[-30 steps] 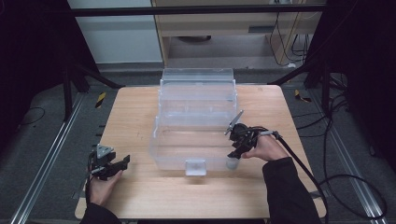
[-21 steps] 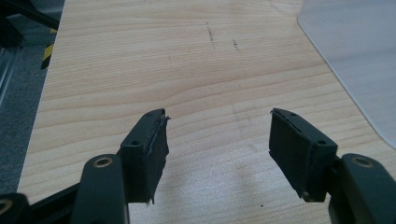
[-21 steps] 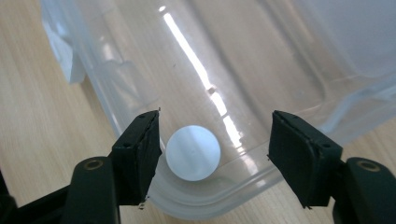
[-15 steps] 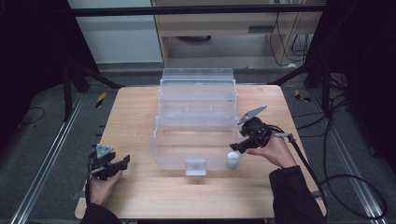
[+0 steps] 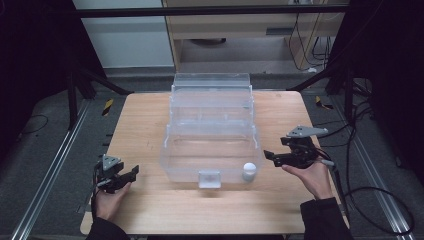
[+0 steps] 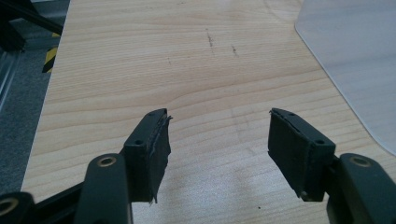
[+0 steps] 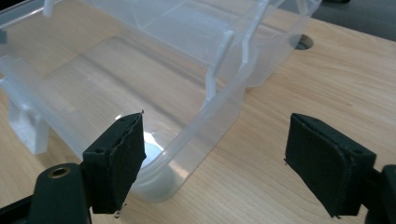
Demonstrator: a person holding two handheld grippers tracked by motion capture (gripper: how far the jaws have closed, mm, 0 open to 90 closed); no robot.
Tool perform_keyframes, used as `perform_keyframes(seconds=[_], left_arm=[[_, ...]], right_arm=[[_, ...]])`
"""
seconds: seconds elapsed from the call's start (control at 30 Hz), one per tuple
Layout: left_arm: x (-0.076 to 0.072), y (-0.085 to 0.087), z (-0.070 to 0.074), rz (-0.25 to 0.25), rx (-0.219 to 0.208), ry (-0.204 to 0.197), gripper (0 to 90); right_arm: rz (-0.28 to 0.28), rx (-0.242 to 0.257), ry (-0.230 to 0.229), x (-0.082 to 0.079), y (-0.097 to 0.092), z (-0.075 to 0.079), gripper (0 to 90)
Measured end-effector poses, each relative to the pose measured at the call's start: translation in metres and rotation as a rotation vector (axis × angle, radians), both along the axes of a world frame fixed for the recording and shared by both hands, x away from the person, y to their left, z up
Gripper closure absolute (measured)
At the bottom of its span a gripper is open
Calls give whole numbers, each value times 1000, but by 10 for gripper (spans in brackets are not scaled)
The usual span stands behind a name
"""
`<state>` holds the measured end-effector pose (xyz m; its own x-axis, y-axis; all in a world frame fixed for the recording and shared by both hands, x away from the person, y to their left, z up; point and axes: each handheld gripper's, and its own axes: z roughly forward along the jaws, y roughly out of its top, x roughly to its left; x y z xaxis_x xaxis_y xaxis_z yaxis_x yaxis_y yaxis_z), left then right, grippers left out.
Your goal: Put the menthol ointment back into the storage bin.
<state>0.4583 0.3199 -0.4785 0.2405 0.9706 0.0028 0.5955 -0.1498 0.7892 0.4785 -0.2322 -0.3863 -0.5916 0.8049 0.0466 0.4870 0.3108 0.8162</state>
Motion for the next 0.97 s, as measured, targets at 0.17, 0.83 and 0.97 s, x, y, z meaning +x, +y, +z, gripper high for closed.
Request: perform_keyframes(seconds=[0.17, 0.83, 0.97], left_arm=[[-1, 0, 1, -6, -9, -8, 409], [-1, 6, -1, 25, -21, -36, 352], [0, 7, -2, 39, -19, -44, 309]], right_arm=[[-31, 19, -6, -3, -13, -12, 190], [-237, 37, -79, 1, -56, -69, 146], [-273, 37, -77, 3, -66, -78, 141]])
